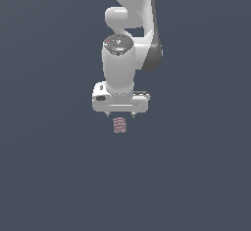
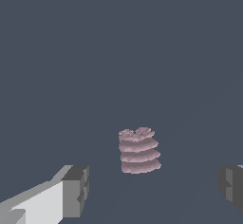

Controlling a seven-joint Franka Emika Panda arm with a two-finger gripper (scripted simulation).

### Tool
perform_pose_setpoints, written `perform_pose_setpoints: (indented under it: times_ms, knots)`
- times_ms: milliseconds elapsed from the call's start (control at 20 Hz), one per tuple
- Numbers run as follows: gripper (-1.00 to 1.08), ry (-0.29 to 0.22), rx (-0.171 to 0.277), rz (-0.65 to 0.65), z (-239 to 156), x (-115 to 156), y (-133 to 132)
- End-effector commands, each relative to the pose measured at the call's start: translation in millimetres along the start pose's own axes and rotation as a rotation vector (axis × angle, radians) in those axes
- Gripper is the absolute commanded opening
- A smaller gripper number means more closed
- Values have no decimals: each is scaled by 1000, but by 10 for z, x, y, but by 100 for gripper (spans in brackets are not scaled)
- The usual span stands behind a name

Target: Pick up the object and move it to a goal position.

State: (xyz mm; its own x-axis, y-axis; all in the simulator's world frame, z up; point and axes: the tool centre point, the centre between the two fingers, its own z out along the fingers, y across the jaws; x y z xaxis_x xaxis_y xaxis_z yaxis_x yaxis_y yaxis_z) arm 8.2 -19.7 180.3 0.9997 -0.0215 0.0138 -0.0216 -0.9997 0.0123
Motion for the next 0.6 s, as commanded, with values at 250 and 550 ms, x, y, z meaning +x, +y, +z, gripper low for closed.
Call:
perform_pose_setpoints:
  times_ms: [250, 550]
  knots:
    - [100, 25, -6, -27, -101, 81, 1]
    - [100, 36, -8, -40, -148, 118, 2]
